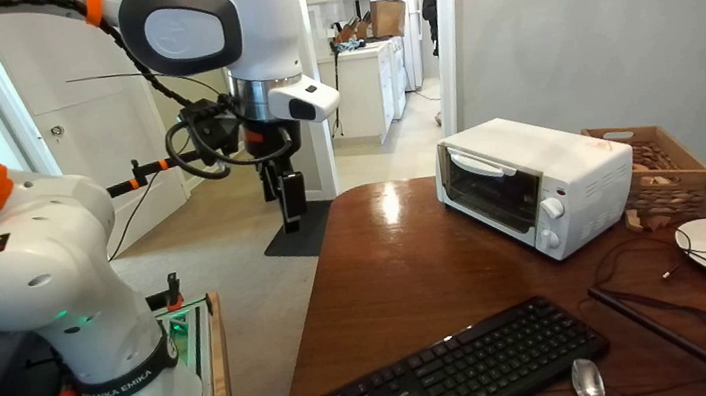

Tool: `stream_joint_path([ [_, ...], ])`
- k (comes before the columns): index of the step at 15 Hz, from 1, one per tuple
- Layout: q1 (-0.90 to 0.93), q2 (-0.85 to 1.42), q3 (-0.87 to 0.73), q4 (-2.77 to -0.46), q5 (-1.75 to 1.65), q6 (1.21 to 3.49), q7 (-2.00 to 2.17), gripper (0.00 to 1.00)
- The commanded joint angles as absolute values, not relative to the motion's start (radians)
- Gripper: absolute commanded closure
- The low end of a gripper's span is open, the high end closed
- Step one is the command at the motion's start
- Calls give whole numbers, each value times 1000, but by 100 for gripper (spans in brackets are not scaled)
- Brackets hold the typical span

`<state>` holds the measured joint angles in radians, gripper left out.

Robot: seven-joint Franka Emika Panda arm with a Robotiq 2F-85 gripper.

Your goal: Put the white paper plate and the glass container on the microwave

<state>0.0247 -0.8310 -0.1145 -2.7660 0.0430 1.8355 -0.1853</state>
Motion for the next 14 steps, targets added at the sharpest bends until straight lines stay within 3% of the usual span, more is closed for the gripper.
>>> stream_joint_path([
  [1, -41, -779, -124, -2764, 29, 1874, -136, 0],
  [7, -251, -654, -155, -2763, -155, 2063, -16, 0],
  [14, -495, -293, -180, -2762, -427, 2397, 227, 0],
])
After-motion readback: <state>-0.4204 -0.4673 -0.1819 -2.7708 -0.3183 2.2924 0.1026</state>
